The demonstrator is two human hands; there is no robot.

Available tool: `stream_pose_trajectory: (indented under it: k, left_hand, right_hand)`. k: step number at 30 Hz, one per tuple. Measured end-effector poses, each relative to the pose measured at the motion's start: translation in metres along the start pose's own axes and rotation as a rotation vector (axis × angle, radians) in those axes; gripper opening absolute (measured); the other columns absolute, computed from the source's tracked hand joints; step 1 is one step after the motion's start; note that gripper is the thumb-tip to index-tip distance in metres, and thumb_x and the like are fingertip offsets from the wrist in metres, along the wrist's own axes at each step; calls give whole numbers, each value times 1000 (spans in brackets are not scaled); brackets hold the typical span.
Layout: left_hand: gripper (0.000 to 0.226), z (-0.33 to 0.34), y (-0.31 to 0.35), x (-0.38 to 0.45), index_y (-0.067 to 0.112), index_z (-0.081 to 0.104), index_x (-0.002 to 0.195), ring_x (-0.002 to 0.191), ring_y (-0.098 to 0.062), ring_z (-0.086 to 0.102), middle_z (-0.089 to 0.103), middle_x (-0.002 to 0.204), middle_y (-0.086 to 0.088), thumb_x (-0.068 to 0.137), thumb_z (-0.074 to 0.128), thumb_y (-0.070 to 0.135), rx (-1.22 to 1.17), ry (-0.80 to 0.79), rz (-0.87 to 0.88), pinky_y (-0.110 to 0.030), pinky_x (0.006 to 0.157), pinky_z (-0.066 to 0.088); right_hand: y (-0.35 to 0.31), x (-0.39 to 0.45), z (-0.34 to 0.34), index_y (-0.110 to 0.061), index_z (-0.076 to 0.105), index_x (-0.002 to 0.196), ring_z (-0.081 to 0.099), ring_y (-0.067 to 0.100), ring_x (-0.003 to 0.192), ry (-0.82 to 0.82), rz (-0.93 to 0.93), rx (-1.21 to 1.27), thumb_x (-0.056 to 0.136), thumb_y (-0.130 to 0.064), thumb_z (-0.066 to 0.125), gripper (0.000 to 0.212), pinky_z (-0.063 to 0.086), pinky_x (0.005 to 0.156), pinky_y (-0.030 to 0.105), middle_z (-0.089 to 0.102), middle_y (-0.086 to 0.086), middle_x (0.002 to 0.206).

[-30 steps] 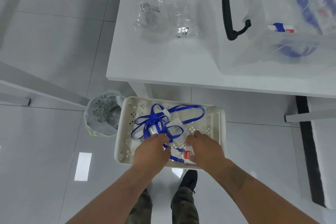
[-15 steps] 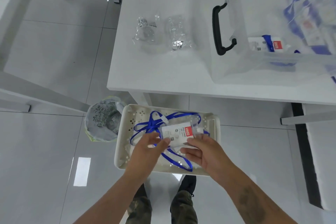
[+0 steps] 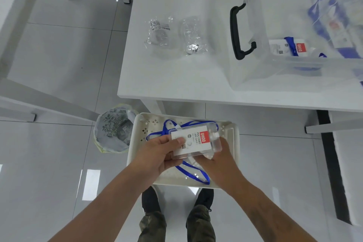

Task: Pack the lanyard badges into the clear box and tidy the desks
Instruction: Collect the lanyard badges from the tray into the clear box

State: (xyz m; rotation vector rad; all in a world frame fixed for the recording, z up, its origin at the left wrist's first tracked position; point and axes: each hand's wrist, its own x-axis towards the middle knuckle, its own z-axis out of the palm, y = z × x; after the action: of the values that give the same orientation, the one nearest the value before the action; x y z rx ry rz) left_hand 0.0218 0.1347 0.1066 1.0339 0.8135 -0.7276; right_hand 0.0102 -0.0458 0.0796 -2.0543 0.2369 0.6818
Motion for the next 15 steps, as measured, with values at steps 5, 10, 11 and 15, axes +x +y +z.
stream_pose_trajectory:
  k: [5, 10, 11, 15]
  left_hand:
    - [6, 8, 3, 10, 13, 71, 92, 80, -23, 75, 77, 89, -3, 91, 67, 18, 256, 236, 287, -34, 68, 60]
    - [21, 1, 5, 4, 23, 61, 71, 65, -13, 57, 62, 65, 6, 91, 63, 27, 1017, 415, 585, -26, 61, 44]
    - [22, -1, 7, 0, 25, 60, 70, 63, -9, 54, 59, 63, 9, 92, 62, 28, 1067, 371, 567, -24, 60, 40]
    - [8, -4, 16, -11, 21, 72, 93, 75, -13, 70, 74, 84, 7, 90, 67, 27, 931, 77, 368, -22, 64, 50]
  right_hand:
    - [-20, -5, 8, -30, 58, 92, 64, 12, 83, -159, -117, -280, 95, -49, 49, 21, 55, 81, 24, 68, -10, 90]
    - [-41, -5, -24, -35, 63, 104, 57, 6, 66, -146, -187, -290, 96, -37, 54, 12, 45, 63, 17, 62, -11, 76]
    - [-47, -1, -31, -38, 63, 101, 54, 4, 61, -106, -196, -269, 96, -35, 56, 10, 42, 59, 13, 60, -14, 72]
    - [-58, 21, -52, -40, 65, 88, 65, 3, 73, -18, -118, -63, 93, -29, 63, 12, 47, 64, 12, 68, -14, 85]
